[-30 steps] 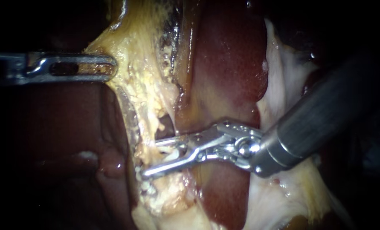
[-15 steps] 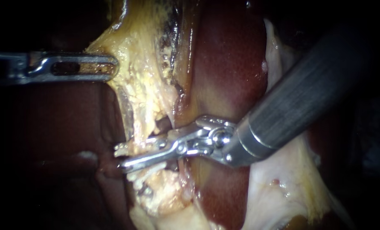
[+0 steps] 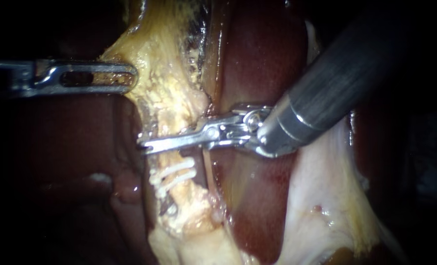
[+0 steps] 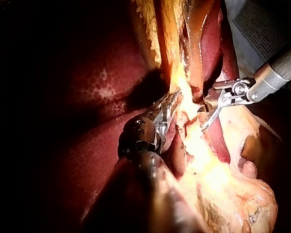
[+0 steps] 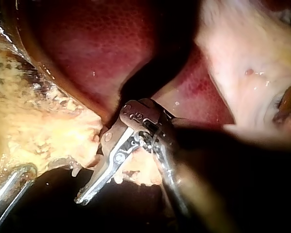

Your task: Clipping third clip left tube

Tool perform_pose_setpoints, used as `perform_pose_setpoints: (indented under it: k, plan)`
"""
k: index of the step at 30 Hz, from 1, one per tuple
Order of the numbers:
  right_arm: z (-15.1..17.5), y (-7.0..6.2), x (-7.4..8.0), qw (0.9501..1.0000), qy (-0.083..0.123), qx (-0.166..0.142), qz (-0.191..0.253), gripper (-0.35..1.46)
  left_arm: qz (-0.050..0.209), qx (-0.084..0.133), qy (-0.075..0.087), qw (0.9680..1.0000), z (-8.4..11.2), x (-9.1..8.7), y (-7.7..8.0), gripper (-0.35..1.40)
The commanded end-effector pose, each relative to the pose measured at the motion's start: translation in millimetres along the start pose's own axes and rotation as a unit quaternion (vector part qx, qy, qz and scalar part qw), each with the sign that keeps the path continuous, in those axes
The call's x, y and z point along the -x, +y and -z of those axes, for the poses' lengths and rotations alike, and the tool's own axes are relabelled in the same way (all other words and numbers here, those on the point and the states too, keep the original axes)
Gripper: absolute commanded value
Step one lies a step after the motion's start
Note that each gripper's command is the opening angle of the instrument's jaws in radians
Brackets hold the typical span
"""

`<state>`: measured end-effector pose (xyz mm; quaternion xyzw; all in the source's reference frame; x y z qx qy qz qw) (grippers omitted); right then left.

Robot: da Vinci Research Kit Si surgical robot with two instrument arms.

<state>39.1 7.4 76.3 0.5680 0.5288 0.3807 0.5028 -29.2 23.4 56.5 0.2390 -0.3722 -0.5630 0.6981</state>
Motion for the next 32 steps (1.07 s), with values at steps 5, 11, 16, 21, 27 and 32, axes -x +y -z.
perform_pose_setpoints:
  k: [5,11,16,21,27,32]
  plan:
    - [-0.2,0.3,0.0,1.0000,0.002,0.001,-0.006,0.46,0.000,0.000,0.000,1.0000,0.0,0.0,0.0,-0.35]
    - [0.1,0.2,0.1,0.9999,0.005,0.004,-0.009,-0.35,0.000,0.000,0.000,1.0000,0.0,0.0,0.0,-0.35]
    - [0.1,0.2,0.2,1.0000,0.001,0.002,-0.007,-0.35,0.000,0.000,0.000,1.0000,0.0,0.0,0.0,-0.35]
    - [0.0,0.2,0.3,1.0000,0.000,0.002,-0.010,-0.35,0.000,0.000,0.000,1.0000,0.0,0.0,0.0,-0.35]
    - [0.0,0.3,0.6,0.9998,-0.002,0.002,-0.021,-0.35,0.000,0.000,0.000,1.0000,0.0,0.0,0.0,-0.35]
    - [0.0,0.3,0.7,0.9998,-0.003,0.002,-0.020,-0.35,0.000,0.000,0.000,1.0000,0.0,0.1,0.0,-0.35]
